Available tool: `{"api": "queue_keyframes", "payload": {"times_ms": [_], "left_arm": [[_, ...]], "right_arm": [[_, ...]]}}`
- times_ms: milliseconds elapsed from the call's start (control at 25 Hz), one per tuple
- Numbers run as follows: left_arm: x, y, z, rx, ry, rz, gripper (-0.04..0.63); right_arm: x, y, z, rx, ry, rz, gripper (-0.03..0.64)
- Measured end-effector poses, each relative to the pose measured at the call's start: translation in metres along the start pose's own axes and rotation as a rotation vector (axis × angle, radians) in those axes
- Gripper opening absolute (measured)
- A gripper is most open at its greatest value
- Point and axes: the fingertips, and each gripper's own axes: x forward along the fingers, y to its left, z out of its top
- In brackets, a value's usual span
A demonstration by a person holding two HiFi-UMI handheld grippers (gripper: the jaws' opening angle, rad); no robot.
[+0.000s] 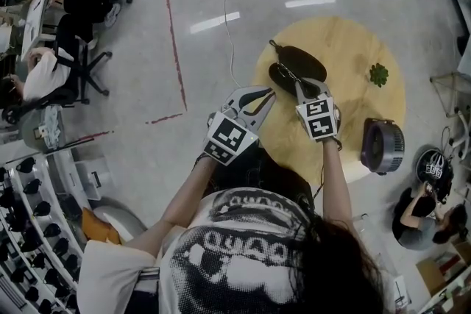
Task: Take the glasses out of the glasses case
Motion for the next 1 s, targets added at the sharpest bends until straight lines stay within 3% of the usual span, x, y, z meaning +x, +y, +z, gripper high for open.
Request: {"api": "queue_keyframes", "payload": {"times_ms": [480, 1000], "left_arm": [[-0.014, 0.005, 0.000, 0.017, -0.001, 0.003, 0.032], [-0.061, 0.034, -0.012, 0.084, -0.032, -0.103, 0.032]], "right_arm": [[-0.023, 0.014, 0.028, 0.041, -0.073, -0.011, 0.012], [-0.063, 0.064, 0.055, 0.234, -0.182, -0.136, 0.012]]}}
